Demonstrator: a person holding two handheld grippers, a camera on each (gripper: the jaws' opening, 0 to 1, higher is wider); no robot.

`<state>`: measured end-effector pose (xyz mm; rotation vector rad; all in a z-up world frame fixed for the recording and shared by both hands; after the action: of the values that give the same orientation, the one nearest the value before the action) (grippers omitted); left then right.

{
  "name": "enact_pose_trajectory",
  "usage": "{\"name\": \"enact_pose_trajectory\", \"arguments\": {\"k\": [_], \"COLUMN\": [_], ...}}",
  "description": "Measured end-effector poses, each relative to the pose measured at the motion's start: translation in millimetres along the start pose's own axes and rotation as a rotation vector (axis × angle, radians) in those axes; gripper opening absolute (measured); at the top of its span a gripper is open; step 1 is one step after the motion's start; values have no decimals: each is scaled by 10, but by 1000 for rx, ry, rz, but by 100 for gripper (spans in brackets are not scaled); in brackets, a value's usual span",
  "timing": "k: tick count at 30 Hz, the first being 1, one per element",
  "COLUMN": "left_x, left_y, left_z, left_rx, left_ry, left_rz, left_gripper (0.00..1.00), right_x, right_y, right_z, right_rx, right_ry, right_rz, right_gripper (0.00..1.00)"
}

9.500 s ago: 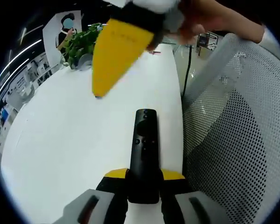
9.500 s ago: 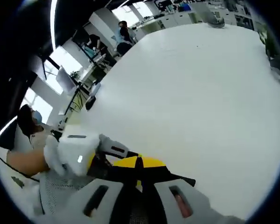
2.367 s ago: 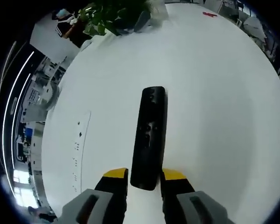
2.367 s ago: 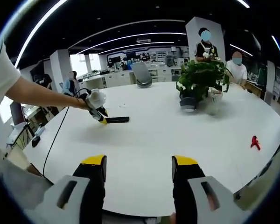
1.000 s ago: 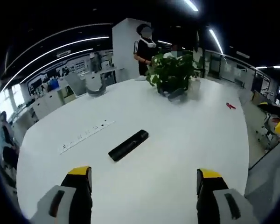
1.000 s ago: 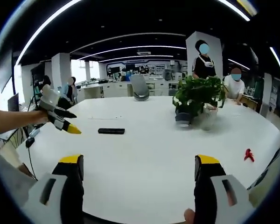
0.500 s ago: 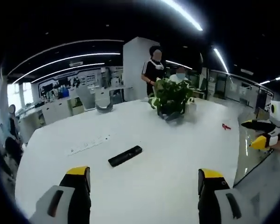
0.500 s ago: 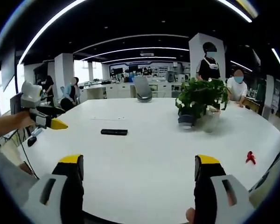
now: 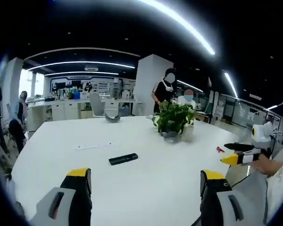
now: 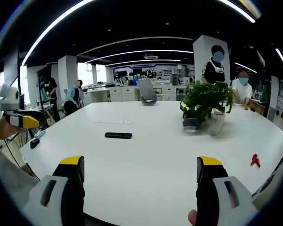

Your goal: Press the specified remote control buttons in sequence, fully releasing each button before pressing the next.

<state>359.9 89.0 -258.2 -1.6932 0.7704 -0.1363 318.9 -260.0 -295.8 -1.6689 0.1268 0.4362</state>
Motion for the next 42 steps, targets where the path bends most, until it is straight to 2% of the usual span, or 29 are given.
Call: {"name": "enact_pose_trajectory", "arguments": {"k": [3,5,6,8,10,12,16,18,20,24,28,31,32,34,42], "left_x": [-141,-219,-261,-314,-344,-393,-451,-471,-490,-489,-495,-478,-486,-480,-445], "left_y": [-30,-21,-12,22,67,117,236,300,340,406,460,504,499,492,509], "left_z": [-13,-24,-23,-34,-40,-23,-11,4,18,32,62,86,90,92,113], "left_rx": [-46,-92,-100,-84,-61,0,2,35,82,89,84,77,111,107,108], "left_ry": [-10,-6,-21,-38,-60,-97,-139,-173,-208,-220,-235,-252,-271,-267,-288], "left_rz": [-58,-68,-88,-114,-104,-93,-95,-80,-78,-82,-95,-72,-65,-81,-73], "left_gripper": [98,91,87,87,89,92,95,99,98,95,98,97,96,95,100], "right_x": [0,1,1,0,-3,-2,2,8,12,17,17,20,24,28,33], "right_y": [-5,-5,-5,-7,-13,-15,-23,-23,-20,-13,-14,-8,-3,4,17], "right_z": [14,23,26,27,29,33,61,76,84,91,91,88,85,86,74], "right_rx": [-5,-9,-10,-10,-9,-10,-21,-32,-40,-47,-47,-46,-47,-51,-48], "right_ry": [-6,-8,-10,-12,-14,-16,-30,-39,-42,-46,-47,-46,-44,-43,-37], "right_rz": [-3,1,2,0,-5,-6,-5,-1,7,17,15,20,23,32,45], "right_gripper": [100,100,100,100,100,100,100,100,100,100,100,100,100,100,100]}}
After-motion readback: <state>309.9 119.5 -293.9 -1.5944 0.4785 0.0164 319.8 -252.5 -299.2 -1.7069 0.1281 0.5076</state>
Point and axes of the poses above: the point that each gripper's makers call its tool centre point, and the gripper's own axes: x roughly forward along the fingers, z roughly to its left, y roughly out of its underside, the point moved 9 cm from there along -x, roughly backward along the fingers, and after that the axes turned 8 degrees about -x, right-handed, at the moved point
